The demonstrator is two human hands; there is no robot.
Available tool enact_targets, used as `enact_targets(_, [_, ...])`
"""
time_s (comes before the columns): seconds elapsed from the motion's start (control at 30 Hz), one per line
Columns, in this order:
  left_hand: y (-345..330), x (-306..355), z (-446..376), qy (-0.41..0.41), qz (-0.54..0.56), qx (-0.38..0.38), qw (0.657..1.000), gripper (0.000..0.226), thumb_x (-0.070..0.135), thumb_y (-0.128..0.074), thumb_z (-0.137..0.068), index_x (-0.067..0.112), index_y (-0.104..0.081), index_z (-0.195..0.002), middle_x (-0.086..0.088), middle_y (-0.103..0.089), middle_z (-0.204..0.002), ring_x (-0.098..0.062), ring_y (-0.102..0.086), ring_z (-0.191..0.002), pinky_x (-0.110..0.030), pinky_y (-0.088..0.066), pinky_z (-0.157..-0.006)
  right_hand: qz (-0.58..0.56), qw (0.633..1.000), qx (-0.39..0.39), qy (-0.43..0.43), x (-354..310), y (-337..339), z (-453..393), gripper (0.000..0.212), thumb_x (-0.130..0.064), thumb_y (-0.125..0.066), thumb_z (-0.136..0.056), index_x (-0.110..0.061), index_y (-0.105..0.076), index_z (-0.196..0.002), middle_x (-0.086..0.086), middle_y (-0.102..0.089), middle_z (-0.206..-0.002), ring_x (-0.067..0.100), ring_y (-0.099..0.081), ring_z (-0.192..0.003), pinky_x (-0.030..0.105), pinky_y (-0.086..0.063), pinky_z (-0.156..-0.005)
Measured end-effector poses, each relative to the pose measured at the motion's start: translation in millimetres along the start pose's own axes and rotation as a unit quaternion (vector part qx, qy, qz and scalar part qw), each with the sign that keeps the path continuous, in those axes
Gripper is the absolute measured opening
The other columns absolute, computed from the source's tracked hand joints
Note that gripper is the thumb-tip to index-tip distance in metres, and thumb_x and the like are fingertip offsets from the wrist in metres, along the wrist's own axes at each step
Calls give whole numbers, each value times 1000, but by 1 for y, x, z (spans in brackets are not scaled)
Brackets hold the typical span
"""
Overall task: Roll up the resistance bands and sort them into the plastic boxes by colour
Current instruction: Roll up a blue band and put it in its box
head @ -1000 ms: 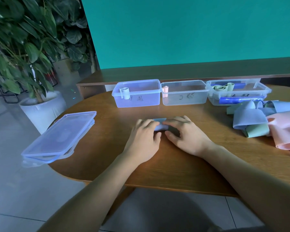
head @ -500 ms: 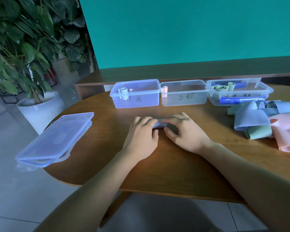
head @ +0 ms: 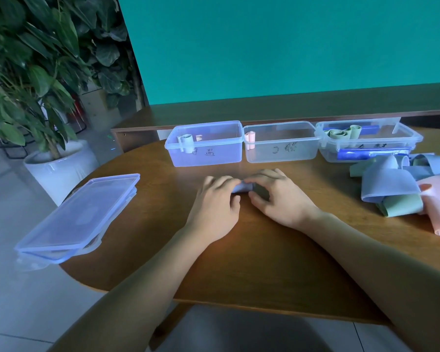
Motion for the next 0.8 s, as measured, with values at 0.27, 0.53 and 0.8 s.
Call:
enact_targets(0.27, [-14, -17, -20, 45, 24, -37, 998, 43, 33, -59, -97, 26, -55, -139, 7, -60, -136, -23, -46, -118, -42, -40, -104, 13, 999, -33, -27, 17, -11, -19, 42, -33, -54, -101, -31, -52, -143, -8, -56, -139, 19, -47, -123, 43, -40, -108])
enact_targets(0.53, [-29, -37, -46, 62, 52, -58, 995, 32, 37, -62, -96, 27, -64, -127, 6, -66, -123, -20, -50, -115, -41, -42, -100, -13, 998, -45, -38, 31, -21, -41, 32, -34, -46, -105, -32, -59, -135, -7, -63, -120, 20, -49, -114, 45, -42, -103])
enact_targets(0.8, [-37, -52, -61, 89, 156, -73, 981, 22, 32, -66, -94, 27, -67, -115, 10, -66, -108, -7, -59, -95, -23, -45, -83, -155, 985, -6, -75, 39, -12, -46, 22, -25, -59, -101, -31, -54, -122, -13, -65, -114, 4, -61, -99, 15, -44, -90])
Point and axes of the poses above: each hand's wrist, its own z-axis away from the middle knuckle, its own y-axis out of the back of the hand, x = y × z, the point moved 9 cm from there along -z, towards the middle knuckle
